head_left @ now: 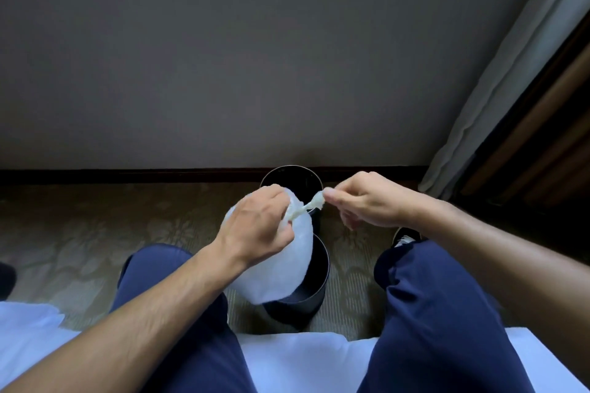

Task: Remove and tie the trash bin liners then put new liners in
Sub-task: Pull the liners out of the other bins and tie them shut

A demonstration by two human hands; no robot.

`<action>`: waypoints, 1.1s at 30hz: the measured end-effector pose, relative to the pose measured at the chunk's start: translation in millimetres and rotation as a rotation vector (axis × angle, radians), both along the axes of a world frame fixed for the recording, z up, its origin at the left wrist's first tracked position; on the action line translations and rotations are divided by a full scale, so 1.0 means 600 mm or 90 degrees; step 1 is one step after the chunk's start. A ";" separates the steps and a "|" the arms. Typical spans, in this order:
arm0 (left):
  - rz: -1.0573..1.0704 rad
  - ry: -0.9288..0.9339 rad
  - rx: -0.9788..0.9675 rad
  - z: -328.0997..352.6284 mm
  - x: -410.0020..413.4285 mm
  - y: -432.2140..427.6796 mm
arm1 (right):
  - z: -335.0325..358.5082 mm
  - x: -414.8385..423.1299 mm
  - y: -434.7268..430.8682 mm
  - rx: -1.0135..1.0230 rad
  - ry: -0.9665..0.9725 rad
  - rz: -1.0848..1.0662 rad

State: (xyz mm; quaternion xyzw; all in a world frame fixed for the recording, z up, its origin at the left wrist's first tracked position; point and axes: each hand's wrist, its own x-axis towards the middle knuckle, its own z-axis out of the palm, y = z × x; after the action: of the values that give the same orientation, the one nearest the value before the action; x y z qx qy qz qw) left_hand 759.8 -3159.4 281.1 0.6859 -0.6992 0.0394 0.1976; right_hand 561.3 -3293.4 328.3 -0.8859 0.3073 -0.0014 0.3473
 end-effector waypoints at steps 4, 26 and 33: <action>-0.001 -0.052 0.046 0.001 0.003 0.009 | 0.005 0.004 0.005 0.102 -0.019 -0.065; -0.026 0.075 -0.006 -0.022 0.009 0.090 | -0.038 0.061 0.027 -0.530 -0.029 0.063; -0.058 -0.075 0.020 0.006 0.026 0.091 | -0.022 0.111 0.071 -0.407 -0.108 0.018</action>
State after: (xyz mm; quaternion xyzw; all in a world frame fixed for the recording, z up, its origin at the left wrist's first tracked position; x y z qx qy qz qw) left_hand 775.5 -3105.0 284.9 0.6529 -0.7406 0.0597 0.1474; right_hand 627.9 -3251.0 314.8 -0.9511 0.2487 -0.1668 0.0761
